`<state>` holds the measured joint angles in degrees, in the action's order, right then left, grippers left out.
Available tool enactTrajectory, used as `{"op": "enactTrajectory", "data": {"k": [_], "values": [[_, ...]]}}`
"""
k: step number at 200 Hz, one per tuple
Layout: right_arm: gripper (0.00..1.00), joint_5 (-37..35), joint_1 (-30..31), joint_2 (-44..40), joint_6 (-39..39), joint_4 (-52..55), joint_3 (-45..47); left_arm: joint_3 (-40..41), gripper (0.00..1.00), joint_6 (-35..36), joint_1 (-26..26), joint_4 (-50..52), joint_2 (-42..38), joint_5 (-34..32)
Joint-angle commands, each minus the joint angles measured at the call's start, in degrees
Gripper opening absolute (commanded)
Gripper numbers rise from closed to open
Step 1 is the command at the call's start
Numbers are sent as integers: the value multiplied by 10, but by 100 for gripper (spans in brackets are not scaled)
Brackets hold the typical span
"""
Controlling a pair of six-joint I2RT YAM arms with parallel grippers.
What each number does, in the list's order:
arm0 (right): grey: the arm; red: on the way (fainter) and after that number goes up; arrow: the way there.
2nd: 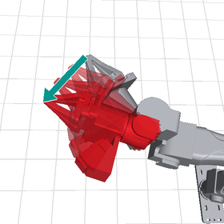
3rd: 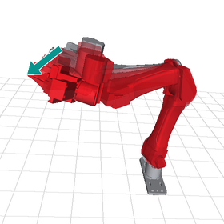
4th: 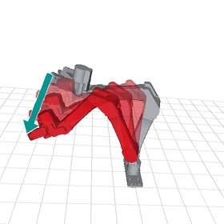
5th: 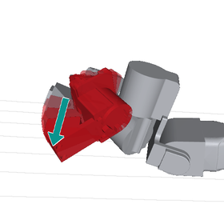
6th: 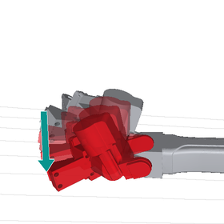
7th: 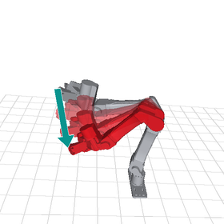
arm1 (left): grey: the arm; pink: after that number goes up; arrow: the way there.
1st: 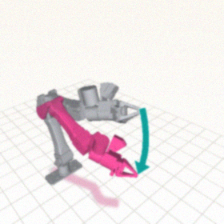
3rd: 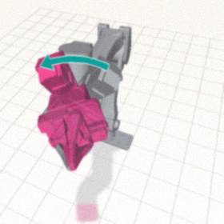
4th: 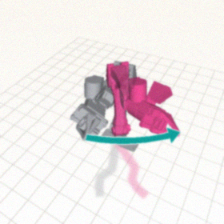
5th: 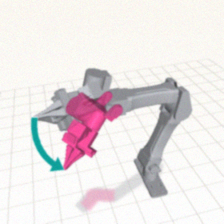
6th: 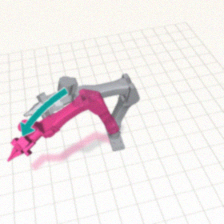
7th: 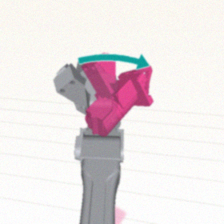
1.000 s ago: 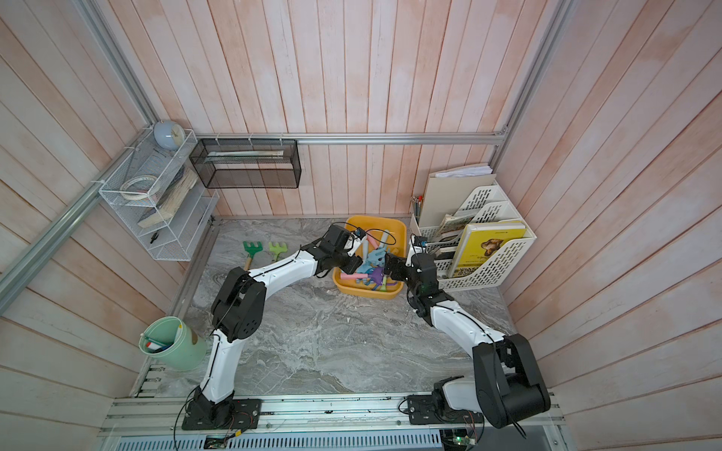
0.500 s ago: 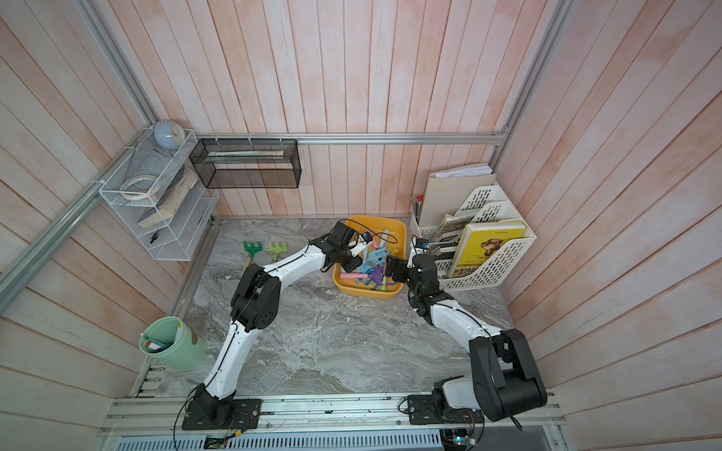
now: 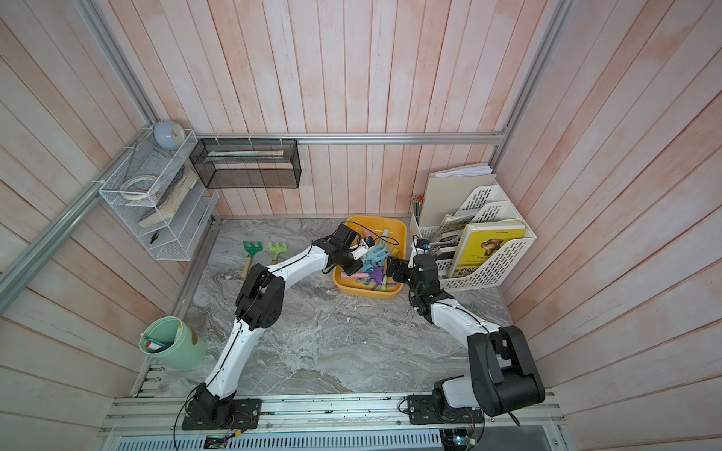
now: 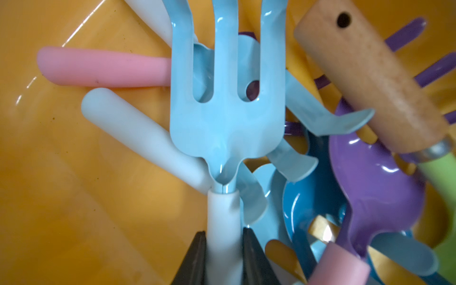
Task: Take the hand rake out of the storage box
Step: Pick up the rake from the storage box.
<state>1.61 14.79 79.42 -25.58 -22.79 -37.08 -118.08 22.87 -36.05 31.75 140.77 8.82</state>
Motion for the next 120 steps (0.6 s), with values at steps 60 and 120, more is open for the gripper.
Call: {"op": "enactTrajectory", "data": {"k": [60, 120], "values": [[91, 9, -6, 0, -14, -16, 13, 209, 12, -75, 0, -183, -191, 16], [91, 12, -6, -2, -17, -19, 16, 400, 8, -246, 42, -335, -338, -66]]}}
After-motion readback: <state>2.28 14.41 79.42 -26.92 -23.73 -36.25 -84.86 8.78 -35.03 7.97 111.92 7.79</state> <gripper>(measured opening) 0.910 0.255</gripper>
